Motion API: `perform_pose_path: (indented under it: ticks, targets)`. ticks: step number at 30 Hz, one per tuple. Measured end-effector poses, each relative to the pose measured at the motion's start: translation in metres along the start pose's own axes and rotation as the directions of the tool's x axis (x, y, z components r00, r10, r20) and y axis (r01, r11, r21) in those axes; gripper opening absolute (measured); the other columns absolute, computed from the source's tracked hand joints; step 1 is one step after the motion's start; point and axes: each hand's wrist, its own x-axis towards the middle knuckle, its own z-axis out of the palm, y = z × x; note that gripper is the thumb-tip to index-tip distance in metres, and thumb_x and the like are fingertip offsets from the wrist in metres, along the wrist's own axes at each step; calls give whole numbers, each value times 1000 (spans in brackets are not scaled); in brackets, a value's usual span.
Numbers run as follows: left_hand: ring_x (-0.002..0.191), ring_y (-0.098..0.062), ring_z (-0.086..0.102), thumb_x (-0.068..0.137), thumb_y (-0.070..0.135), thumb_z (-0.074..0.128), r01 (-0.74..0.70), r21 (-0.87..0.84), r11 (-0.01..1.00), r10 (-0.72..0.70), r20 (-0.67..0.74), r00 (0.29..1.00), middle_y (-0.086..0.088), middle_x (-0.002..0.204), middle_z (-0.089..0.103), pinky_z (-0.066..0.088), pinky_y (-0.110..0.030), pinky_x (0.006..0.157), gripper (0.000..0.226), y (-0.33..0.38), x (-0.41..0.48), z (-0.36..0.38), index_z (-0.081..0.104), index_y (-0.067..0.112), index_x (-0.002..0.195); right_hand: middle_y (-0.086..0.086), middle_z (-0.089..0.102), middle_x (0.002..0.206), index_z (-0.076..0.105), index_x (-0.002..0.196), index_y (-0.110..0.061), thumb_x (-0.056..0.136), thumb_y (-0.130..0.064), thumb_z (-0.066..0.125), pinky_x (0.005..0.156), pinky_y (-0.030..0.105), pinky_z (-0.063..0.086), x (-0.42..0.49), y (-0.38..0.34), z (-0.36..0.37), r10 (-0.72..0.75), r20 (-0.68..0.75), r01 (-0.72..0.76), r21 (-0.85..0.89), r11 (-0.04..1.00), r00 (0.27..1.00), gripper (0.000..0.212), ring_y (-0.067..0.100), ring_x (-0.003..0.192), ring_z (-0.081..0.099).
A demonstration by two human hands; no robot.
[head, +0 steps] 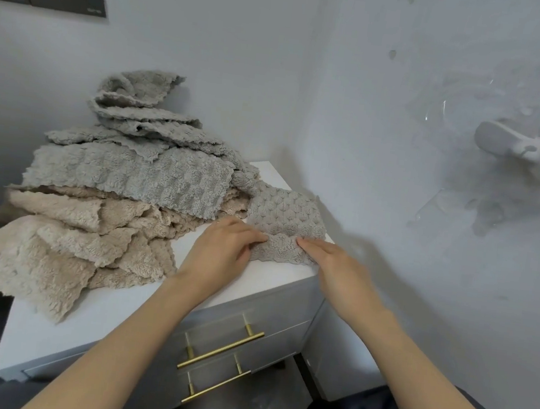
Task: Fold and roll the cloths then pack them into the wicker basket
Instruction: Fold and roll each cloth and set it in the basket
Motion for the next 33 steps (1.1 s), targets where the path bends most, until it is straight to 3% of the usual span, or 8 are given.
perform_pose_path:
  ticks: [5,10,15,19,22,28,31,33]
  targets:
    - [124,-13,46,88,32,62,69,-2,998,-67,173,983,12,127,61,39,-38,103,45,-11,-3,-6,55,30,132,-4,50,138,46,139,-23,95,-6,39,97,36,44,0,2,-2,-4,-31,7,89,996,1000,48,14,129,39]
    - [109,-17,50,92,34,58,243,-157,957,-220,150,964,0,105,65,42,-34,91,33,-5,0,-4,60,23,124,4,59,119,49,131,-15,100,-14,39,85,27,39,-3,6,-6,32,-11,-28,246,969,999,32,17,105,51]
    - [67,-18,45,96,33,52,335,-271,903,-287,201,937,-4,69,51,36,-35,65,26,-2,2,-6,56,12,80,15,62,84,60,109,-21,98,-18,49,68,22,40,-2,7,-14,195,-11,-156,558,815,981,16,19,71,52]
    - [61,-18,40,97,37,47,379,-229,897,-338,199,920,0,63,44,31,-33,59,38,1,1,-5,46,10,71,-2,53,64,59,97,-27,95,-26,55,51,12,33,2,8,-12,297,-2,-235,606,760,955,4,2,52,44]
    - [60,-15,43,96,43,48,423,-179,888,-398,160,903,4,63,46,31,-32,57,38,1,3,-2,50,11,75,-7,58,69,59,96,-24,90,-34,61,53,11,35,7,10,-10,406,6,-326,606,725,914,12,0,58,49]
    - [73,-22,60,93,49,49,491,-142,860,-476,126,870,-3,74,63,45,-35,65,42,1,8,3,60,10,87,-8,59,71,56,91,-29,85,-39,63,68,30,44,12,2,-6,517,-48,-419,523,742,855,14,19,82,57]
    - [72,-16,58,92,49,50,501,-137,855,-491,98,865,7,70,59,42,-30,62,34,1,9,6,59,17,89,-3,59,88,58,100,-25,87,-29,61,74,33,44,11,-7,-9,431,-209,-355,318,879,878,14,23,97,51]
    - [72,-15,58,93,48,51,500,-141,854,-492,90,866,9,70,59,41,-29,62,31,0,9,7,59,18,91,4,59,105,63,109,-17,86,-9,59,82,33,42,10,-15,-11,232,-334,-178,185,967,914,25,26,104,50]
